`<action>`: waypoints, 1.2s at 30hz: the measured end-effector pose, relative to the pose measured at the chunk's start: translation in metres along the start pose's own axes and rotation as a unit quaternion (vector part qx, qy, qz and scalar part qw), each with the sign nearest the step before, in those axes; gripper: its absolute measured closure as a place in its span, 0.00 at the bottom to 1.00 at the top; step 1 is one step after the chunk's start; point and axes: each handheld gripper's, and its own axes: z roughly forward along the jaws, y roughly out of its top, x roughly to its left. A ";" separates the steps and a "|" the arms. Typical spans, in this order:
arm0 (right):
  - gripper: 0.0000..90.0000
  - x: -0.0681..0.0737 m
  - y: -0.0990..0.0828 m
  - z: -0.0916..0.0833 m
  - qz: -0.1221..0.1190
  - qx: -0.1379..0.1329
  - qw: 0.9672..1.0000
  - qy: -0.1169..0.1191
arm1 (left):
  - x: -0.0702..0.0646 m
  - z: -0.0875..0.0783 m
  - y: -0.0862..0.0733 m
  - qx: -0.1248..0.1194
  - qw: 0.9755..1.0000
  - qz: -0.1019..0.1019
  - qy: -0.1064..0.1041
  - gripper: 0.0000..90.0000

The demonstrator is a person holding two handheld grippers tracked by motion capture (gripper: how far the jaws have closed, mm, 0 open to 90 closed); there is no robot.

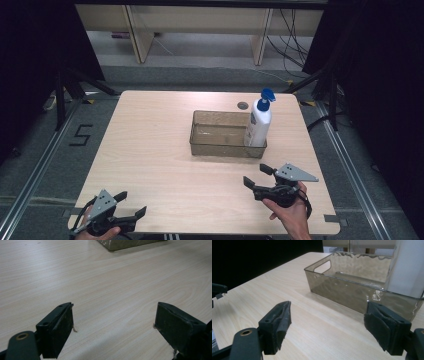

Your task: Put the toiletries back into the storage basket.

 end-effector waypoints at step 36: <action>0.18 0.013 -0.032 -0.014 -0.004 0.038 0.999 0.004 | -0.004 0.002 0.000 0.006 1.000 0.010 -0.003 0.17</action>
